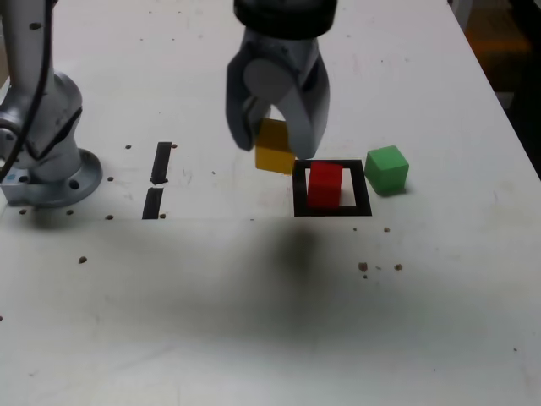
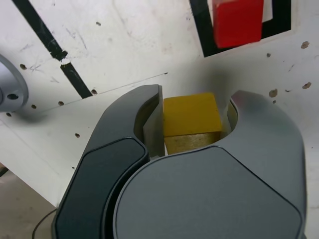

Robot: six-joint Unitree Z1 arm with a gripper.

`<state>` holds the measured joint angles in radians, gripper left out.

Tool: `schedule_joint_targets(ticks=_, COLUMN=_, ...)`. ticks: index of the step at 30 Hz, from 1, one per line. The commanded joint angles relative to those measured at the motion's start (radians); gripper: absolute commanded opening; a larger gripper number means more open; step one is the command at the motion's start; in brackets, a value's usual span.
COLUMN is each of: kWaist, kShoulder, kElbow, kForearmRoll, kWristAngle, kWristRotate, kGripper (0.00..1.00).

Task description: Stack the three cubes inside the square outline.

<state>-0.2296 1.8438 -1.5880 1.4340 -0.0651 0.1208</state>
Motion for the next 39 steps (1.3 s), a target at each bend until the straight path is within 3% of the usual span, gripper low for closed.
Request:
schedule_joint_targets(ticks=1, kWaist=0.024, kShoulder=0.031, kElbow=-0.019, kForearmRoll=0.003, kWristAngle=-0.015, kWristRotate=0.024, kGripper=0.13)
schedule_joint_targets(ticks=9, kWaist=0.113, kShoulder=0.107, kElbow=-0.078, kForearmRoll=0.002, kWristAngle=-0.059, kWristRotate=0.103, kGripper=0.13)
schedule_joint_targets(ticks=39, kWaist=0.177, kShoulder=0.158, kElbow=-0.041, kForearmRoll=-0.106, kWristAngle=-0.074, kWristRotate=0.154, kGripper=0.14)
